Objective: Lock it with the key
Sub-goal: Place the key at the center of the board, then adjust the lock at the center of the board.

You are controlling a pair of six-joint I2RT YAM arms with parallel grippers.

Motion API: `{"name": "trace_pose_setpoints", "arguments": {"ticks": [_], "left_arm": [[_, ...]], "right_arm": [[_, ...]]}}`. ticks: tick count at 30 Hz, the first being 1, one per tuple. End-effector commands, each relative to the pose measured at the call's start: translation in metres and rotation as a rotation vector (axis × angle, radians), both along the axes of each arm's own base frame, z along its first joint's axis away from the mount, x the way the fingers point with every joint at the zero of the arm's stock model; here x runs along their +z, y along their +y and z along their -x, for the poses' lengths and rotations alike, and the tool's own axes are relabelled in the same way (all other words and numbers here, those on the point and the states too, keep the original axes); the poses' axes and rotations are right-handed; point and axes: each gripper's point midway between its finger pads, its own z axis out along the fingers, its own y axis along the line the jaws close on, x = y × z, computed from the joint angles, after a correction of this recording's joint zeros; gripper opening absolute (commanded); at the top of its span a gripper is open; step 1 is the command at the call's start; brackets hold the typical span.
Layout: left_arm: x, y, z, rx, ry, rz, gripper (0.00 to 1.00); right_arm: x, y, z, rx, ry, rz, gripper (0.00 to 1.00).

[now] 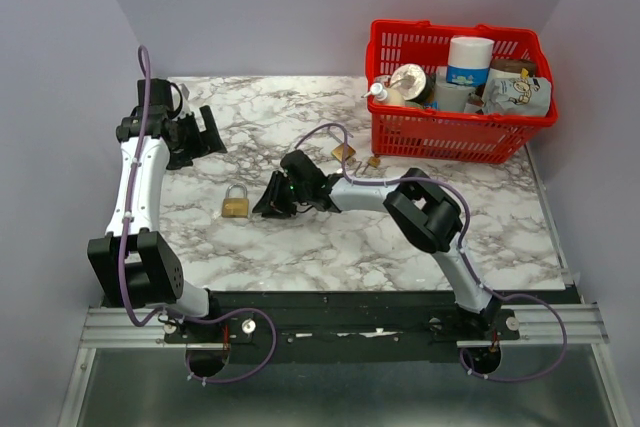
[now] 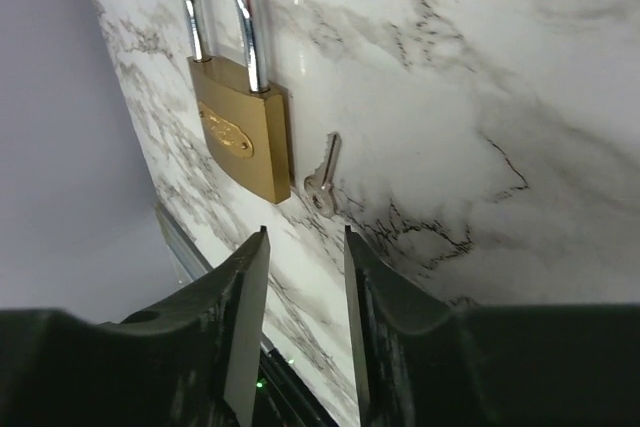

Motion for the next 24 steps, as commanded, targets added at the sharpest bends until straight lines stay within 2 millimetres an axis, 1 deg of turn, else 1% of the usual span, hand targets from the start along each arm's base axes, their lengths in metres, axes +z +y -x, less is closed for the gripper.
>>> {"name": "trace_pose_setpoints", "arguments": {"ticks": [1, 3, 4, 5, 6, 7, 8, 9, 10, 11, 13, 14, 16, 17, 18, 21, 22, 24], "left_arm": [[0.008, -0.003, 0.003, 0.007, -0.01, 0.036, 0.99], [0.012, -0.003, 0.003, 0.005, -0.028, 0.034, 0.99], [0.014, -0.003, 0.004, -0.003, -0.034, 0.031, 0.99], [0.018, -0.003, 0.004, -0.007, -0.053, 0.025, 0.99], [0.021, -0.004, 0.004, -0.012, -0.066, 0.023, 0.99], [0.023, -0.005, 0.005, -0.018, -0.078, 0.032, 0.99], [0.031, -0.008, 0.004, -0.033, -0.115, 0.033, 0.99], [0.035, -0.01, 0.004, -0.044, -0.128, 0.039, 0.99], [0.038, -0.011, 0.004, -0.049, -0.14, 0.045, 0.99], [0.042, -0.014, 0.005, -0.056, -0.151, 0.055, 0.99], [0.046, -0.014, 0.005, -0.057, -0.164, 0.059, 0.99], [0.049, -0.015, 0.005, -0.058, -0.173, 0.061, 0.99], [0.051, -0.016, 0.006, -0.057, -0.176, 0.065, 0.99], [0.054, -0.015, 0.007, -0.052, -0.186, 0.064, 0.99], [0.055, -0.016, 0.007, -0.05, -0.188, 0.065, 0.99], [0.06, -0.016, 0.01, -0.049, -0.209, 0.061, 0.99], [0.061, -0.016, 0.01, -0.05, -0.21, 0.062, 0.99], [0.063, -0.016, 0.011, -0.048, -0.222, 0.059, 0.99]], "right_arm": [[0.006, -0.007, 0.006, -0.022, 0.007, 0.036, 0.46], [0.02, -0.011, 0.007, 0.005, -0.043, 0.03, 0.48], [0.04, -0.014, 0.007, 0.018, -0.091, 0.012, 0.49], [0.048, -0.017, 0.005, 0.065, -0.18, 0.022, 0.5], [0.054, -0.021, 0.004, 0.09, -0.231, 0.041, 0.53], [0.068, -0.025, 0.0, 0.12, -0.29, 0.045, 0.6], [0.086, -0.032, -0.002, 0.197, -0.417, 0.066, 0.63], [0.09, -0.043, -0.004, 0.229, -0.468, 0.114, 0.66], [0.097, -0.05, -0.009, 0.257, -0.541, 0.146, 0.75], [0.112, -0.061, -0.014, 0.331, -0.697, 0.201, 0.8], [0.109, -0.085, -0.026, 0.366, -0.8, 0.339, 0.95], [0.104, -0.096, -0.03, 0.436, -0.877, 0.41, 0.97], [0.097, -0.12, -0.041, 0.454, -0.917, 0.549, 0.98], [0.092, -0.13, -0.047, 0.51, -0.963, 0.617, 0.98], [0.082, -0.144, -0.051, 0.525, -0.961, 0.692, 0.98], [0.067, -0.171, -0.067, 0.549, -0.959, 0.783, 0.97], [0.061, -0.183, -0.08, 0.537, -0.941, 0.814, 0.97], [0.053, -0.197, -0.093, 0.545, -0.921, 0.851, 0.96]]}}
